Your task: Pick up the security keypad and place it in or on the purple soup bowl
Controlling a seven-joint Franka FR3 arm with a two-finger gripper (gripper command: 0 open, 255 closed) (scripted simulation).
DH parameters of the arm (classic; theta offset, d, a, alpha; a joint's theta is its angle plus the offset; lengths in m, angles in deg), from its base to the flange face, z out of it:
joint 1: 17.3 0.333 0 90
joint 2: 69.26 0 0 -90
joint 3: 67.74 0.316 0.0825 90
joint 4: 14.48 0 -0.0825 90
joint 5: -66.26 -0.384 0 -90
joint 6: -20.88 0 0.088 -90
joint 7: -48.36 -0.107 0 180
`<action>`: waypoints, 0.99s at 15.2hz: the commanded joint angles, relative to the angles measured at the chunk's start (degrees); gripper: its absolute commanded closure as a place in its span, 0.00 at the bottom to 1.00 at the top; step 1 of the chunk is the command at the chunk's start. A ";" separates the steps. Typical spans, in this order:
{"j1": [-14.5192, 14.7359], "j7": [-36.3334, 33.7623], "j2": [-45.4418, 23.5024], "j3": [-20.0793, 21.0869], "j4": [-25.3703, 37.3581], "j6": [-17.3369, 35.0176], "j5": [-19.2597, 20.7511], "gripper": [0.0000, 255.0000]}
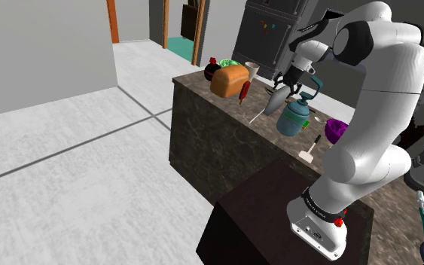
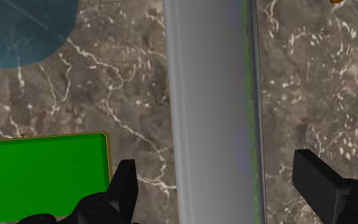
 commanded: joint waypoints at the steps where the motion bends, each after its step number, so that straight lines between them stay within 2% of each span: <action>1: 0.01 0.16 -0.25 0.07 -0.35 0.59 -0.16 0.00; 7: 0.00 0.16 -0.25 0.07 -0.34 0.57 -0.16 0.00; 8: 0.00 0.16 -0.25 0.07 -0.34 0.57 -0.16 1.00; 15: 0.00 0.16 -0.26 0.07 -0.32 0.56 -0.16 1.00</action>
